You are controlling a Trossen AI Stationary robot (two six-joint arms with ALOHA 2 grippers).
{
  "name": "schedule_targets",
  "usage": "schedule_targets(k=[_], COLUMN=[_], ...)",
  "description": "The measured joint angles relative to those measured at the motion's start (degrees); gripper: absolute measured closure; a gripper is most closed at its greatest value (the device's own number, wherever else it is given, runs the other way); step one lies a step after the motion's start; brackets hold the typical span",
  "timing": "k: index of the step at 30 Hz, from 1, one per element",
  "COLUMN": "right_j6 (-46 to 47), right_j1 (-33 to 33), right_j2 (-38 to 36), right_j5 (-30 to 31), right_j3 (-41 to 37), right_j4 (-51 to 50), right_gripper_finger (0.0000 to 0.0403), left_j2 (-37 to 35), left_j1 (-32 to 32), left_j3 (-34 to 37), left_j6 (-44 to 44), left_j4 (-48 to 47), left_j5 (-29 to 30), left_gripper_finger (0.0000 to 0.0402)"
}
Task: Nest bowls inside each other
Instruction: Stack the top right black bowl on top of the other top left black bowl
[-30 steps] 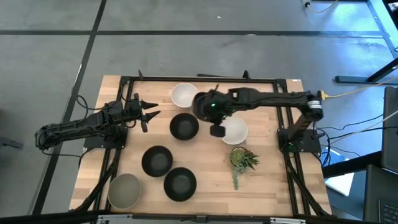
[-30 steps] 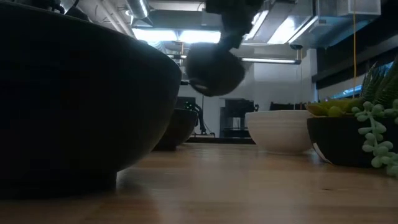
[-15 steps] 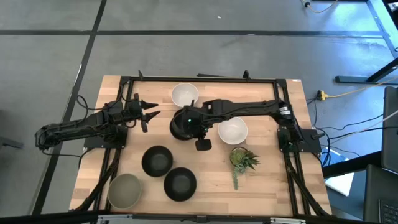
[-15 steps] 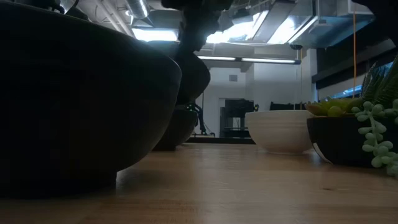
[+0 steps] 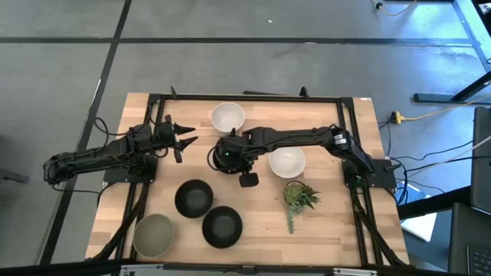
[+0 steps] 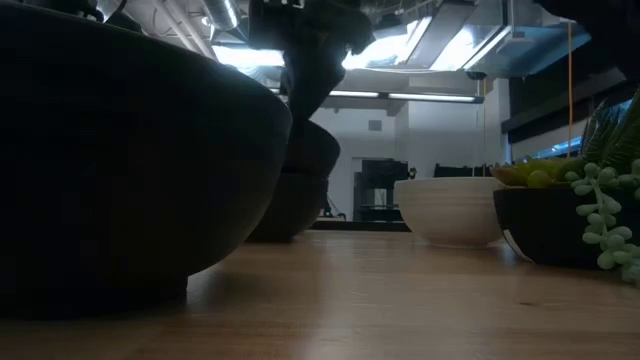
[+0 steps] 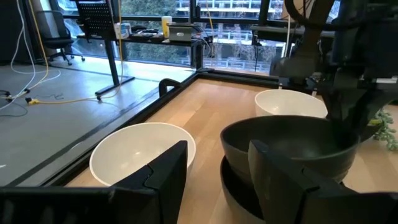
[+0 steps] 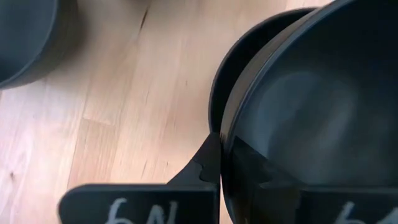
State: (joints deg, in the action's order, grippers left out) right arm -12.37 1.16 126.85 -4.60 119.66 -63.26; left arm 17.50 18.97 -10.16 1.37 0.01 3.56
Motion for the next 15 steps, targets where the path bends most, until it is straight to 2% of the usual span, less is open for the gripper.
schedule_targets(k=[15], right_j6=[-0.23], right_j1=[-0.23], right_j2=[1.83], right_j5=[1.77], right_j3=[-0.98], right_j4=[-4.99], right_gripper_finger=[0.0392], left_j2=[0.00], left_j1=[0.00], left_j3=[-0.02], left_j6=[0.00], left_j4=[-0.49], left_j5=[-0.01], left_gripper_finger=[0.0236])
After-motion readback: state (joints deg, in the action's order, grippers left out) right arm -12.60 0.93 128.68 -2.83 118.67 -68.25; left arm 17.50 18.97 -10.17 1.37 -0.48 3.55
